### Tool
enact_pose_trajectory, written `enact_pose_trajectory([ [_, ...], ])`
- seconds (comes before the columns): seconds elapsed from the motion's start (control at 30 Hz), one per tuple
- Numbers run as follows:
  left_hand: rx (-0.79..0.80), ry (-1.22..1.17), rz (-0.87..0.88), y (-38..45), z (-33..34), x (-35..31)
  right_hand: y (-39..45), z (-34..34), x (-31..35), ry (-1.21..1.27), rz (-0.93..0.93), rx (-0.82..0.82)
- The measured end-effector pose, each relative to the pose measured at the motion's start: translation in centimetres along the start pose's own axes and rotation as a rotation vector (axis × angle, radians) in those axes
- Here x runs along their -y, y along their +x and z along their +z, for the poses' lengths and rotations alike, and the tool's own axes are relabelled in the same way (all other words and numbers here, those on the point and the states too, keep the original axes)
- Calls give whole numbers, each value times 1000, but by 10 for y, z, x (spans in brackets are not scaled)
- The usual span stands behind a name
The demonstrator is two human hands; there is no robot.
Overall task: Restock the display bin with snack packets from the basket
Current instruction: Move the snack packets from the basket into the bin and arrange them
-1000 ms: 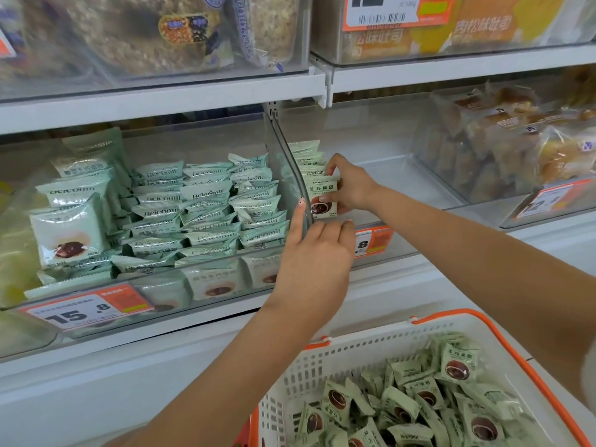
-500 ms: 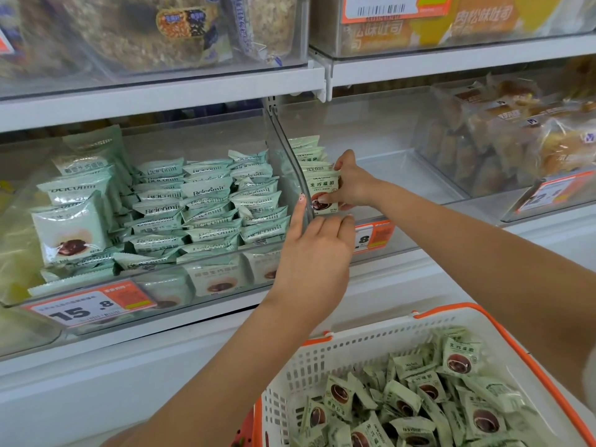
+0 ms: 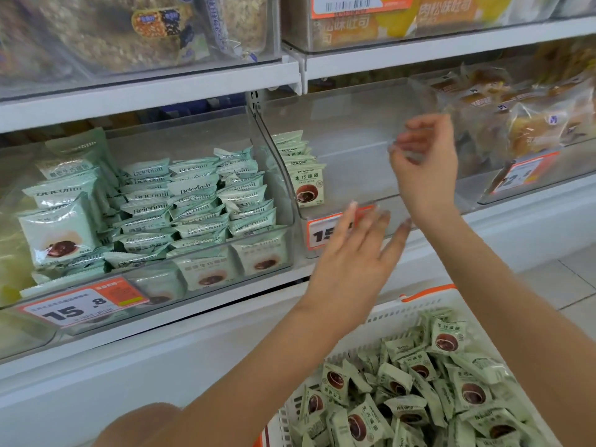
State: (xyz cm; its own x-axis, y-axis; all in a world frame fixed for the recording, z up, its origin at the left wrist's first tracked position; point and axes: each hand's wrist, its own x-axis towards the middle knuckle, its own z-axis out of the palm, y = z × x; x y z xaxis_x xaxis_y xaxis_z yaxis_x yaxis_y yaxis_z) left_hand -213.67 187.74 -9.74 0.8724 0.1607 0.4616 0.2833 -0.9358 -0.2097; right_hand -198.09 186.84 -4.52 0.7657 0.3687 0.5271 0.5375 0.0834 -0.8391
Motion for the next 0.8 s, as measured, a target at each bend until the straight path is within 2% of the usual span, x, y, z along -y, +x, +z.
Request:
enact_pose_trajectory([
  [0.07,70,-66,95,-5,12,-24,-45,-42,-14,-28,-17,-120],
  [0.13,177,-118,139,-11,17,-48,-96,-84,-55,-196,91,-78],
  [0.27,591,-226,172,-34,40,-94,-183,-174,-149,-784,555,361],
  [0.33,701,-241,164,-52,56,-112,-219,-208,-173,-1063,757,588],
  [0.37,741,-242,160,-61,63,-119,-234,-219,-181,-1149,798,698],
  [0.43,804,-224,188,-74,67,-128,-257,-230,-187,-1226,810,863],
  [0.47,820,-208,212,-79,67,-130,-263,-232,-186,-1224,806,878],
  [0.57,815,-194,246,-88,62,-132,-270,-238,-186,-1241,702,840],
  [0.67,810,-247,185,-88,59,-132,-264,-241,-188,-1295,591,849],
  [0.8,791,-405,65,-82,60,-131,-263,-232,-182,-1156,574,875],
])
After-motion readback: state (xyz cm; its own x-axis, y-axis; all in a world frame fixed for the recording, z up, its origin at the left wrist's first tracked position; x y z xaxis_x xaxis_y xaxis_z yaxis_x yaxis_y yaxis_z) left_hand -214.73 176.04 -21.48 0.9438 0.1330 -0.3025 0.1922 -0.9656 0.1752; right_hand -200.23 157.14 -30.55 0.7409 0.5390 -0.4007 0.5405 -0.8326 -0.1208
